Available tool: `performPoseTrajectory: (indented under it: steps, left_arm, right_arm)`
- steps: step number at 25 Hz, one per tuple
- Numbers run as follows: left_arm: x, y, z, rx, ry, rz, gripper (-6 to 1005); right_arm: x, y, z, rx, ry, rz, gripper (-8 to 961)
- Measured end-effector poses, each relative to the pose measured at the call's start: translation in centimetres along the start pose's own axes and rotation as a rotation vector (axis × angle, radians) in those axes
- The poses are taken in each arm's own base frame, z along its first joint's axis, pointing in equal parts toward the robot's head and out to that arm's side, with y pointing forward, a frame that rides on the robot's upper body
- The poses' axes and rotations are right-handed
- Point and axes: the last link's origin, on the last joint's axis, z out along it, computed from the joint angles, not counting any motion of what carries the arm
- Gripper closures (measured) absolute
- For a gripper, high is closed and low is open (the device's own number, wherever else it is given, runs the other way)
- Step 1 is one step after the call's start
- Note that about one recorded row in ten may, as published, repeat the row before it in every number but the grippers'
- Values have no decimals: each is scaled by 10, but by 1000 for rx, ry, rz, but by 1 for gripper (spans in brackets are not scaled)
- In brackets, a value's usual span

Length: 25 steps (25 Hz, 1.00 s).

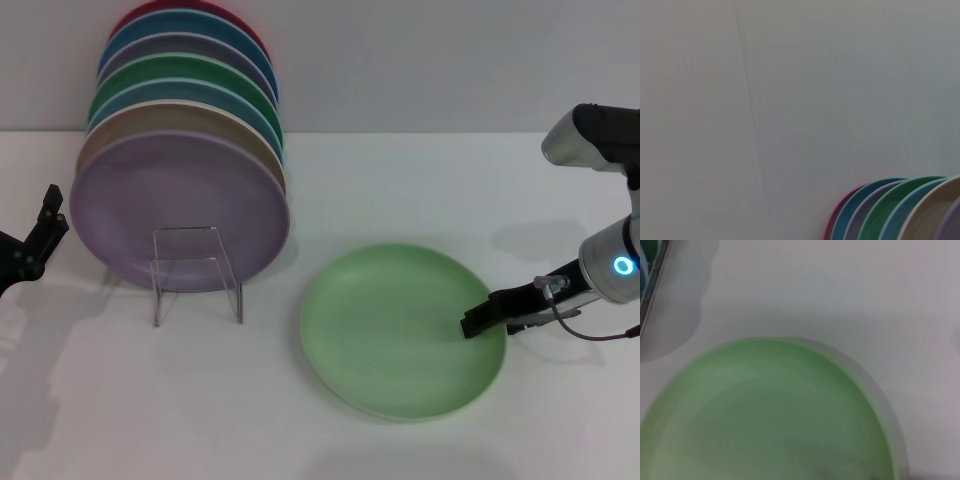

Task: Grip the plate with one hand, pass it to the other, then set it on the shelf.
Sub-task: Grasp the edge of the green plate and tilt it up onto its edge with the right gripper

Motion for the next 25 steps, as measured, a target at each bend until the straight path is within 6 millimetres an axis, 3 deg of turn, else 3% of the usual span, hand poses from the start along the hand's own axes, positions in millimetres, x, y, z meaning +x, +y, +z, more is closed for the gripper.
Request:
performPoseTrajectory:
  steps: [2,4,10,19,25]
  left_arm:
    - [0,0,0,0,1,1,165]
    - [0,0,0,0,1,1,165]
    - [0,-1,0,0,3,2,165]
    - [0,-1,-1,1,1,4,166]
    - [5,0,-1,0,37,5,166]
  right_arm:
    - [0,1,1,3,3,-7,208]
    - [0,3,2,4,4,-15,408]
    - [-1,7,3,4,4,-34,653]
    - [-5,9,-2,9,-24,-60,826]
    - [-4,19,-20,-32,-112,-153,930]
